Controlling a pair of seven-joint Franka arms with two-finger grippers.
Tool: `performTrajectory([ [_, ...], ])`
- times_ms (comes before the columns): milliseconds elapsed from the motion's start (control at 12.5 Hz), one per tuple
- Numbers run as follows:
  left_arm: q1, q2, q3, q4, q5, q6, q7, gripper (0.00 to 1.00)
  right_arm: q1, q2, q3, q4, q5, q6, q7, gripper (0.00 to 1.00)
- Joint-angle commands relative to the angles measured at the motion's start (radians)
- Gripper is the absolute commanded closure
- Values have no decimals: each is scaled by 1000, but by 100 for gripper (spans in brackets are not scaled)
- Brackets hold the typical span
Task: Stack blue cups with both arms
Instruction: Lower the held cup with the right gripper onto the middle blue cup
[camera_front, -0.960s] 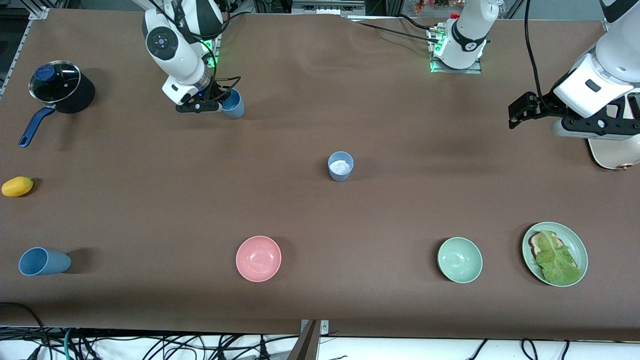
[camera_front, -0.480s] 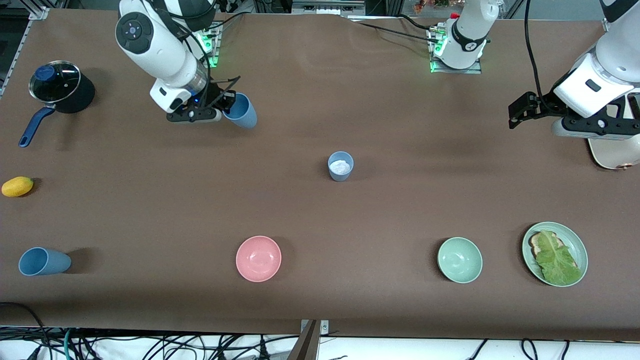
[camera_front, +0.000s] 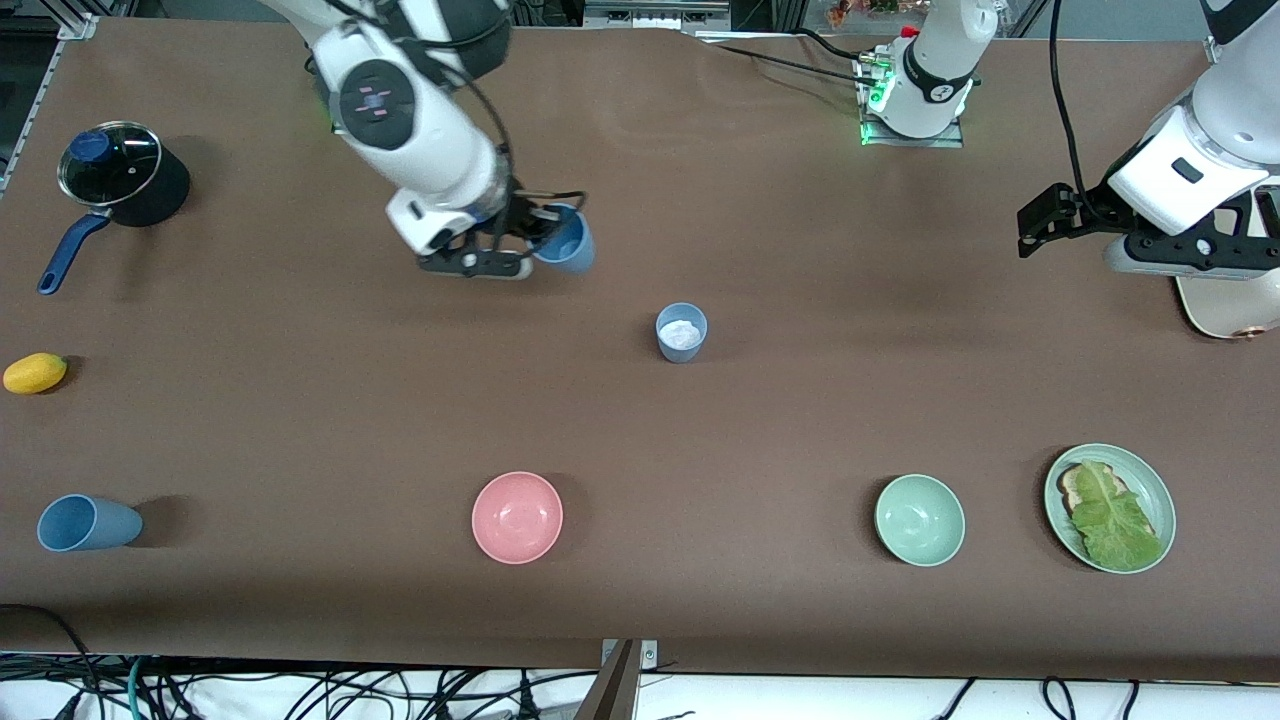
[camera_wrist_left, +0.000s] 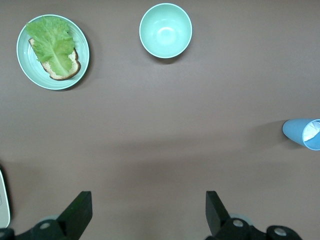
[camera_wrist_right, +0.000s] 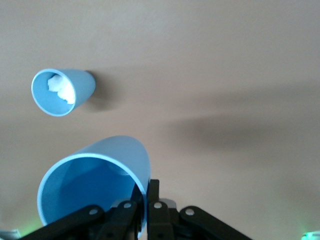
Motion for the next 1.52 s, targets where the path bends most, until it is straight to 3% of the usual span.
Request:
performTrajectory([
  [0,-7,-7,5,9,19,-11,16,0,140,168,-5,207,-113,-35,231,100],
  [240,-7,-7,5,9,19,-11,16,0,183,312,-7,447,-144,-124,343,100],
  [320,-5,-7,5,7,19,-11,16,0,203,338,-8,481,-154,-126,358,100],
  [800,-8,-7,5,9,19,-9,15,0,213,424,-14,555,-219,-97,372,100],
  [1440,-7,-7,5,9,19,-9,15,0,229,469,-16,555,-262,-41,393,100],
])
